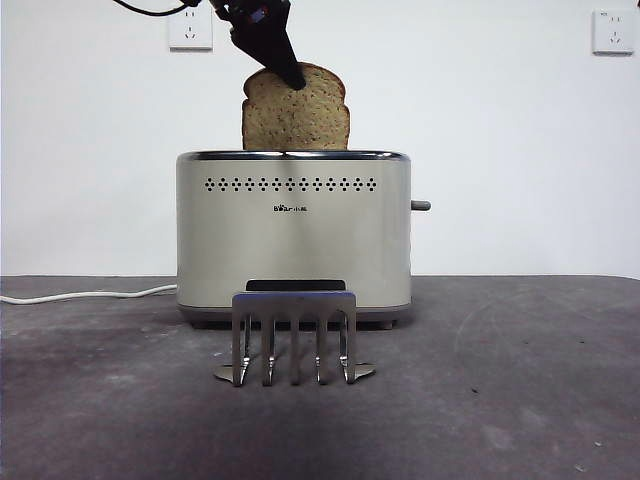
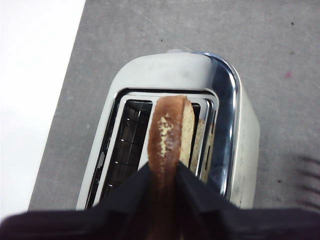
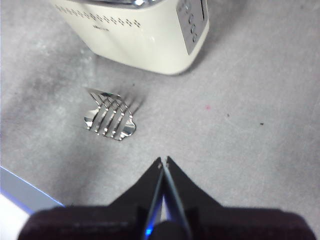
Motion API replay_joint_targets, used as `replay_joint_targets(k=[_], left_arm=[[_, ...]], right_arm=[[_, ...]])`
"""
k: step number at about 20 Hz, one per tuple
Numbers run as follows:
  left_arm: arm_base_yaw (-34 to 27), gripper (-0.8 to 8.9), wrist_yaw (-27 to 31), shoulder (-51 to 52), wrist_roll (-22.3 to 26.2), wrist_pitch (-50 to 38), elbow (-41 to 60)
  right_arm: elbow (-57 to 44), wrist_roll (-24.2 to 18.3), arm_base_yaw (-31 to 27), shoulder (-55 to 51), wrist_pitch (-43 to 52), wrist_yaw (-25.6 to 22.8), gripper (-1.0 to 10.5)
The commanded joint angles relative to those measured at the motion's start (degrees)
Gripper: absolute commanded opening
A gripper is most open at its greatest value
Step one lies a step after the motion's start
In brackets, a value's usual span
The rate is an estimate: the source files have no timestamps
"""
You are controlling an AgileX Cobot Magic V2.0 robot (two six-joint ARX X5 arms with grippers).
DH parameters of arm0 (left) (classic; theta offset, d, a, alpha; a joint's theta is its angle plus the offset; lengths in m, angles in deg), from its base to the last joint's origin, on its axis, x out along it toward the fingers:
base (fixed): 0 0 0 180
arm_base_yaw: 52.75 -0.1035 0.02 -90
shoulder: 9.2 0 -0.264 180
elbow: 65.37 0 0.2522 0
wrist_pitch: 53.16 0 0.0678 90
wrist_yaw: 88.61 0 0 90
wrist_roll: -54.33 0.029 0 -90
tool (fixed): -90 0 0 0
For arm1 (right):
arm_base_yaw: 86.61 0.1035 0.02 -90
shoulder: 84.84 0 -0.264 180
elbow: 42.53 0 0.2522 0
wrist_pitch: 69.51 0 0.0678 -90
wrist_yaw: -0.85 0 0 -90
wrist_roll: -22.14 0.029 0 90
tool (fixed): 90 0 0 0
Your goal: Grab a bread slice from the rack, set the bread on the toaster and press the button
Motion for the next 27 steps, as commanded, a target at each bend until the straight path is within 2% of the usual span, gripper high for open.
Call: replay_joint_targets(k=[1,2,6,10,12,16,20,24,25,27], left_arm=[[-0.8,2.79,1.2,-2.2,-2.6,-0.6,1.0],[-0.8,3.25,1.2,-2.2,-3.8,-1.2,1.0],[-0.8,3.25,1.3,-2.1,-5.1,-1.1,1.0],[-0.8,3.25,1.4,-0.5,-7.1,-1.3,0.8],[-0.8,3.25,1.3,1.5,-9.1,-1.4,0.8],[-0.8,3.25,1.1,7.5,-18.6,-0.7,0.8],[-0.7,3.24,0.9,15.2,-28.5,4.2,0.8],[-0.6,3.23,0.6,22.3,-35.0,9.4,0.8],[-0.6,3.23,0.5,23.8,-36.0,10.6,0.8],[-0.6,3.23,-0.9,26.0,-38.1,12.3,0.8]], right_arm=[[0.0,-0.5,0.2,1.0,1.9,0.1,-0.1],[0.0,-0.5,0.2,1.7,3.3,0.1,-0.1],[0.0,-0.3,0.2,4.2,6.8,0.3,-0.1],[0.0,0.2,0.2,7.6,11.9,4.3,-0.1],[0.0,1.8,0.2,9.5,16.3,6.0,-0.1],[0.0,8.7,0.4,15.3,30.1,10.2,-0.1],[0.1,18.9,0.5,23.6,45.6,15.2,-0.1],[0.2,28.6,0.5,33.0,59.5,16.6,-0.1],[0.4,30.2,0.5,35.3,61.7,16.6,-0.1],[2.0,30.4,0.5,39.3,62.9,16.6,-0.1]])
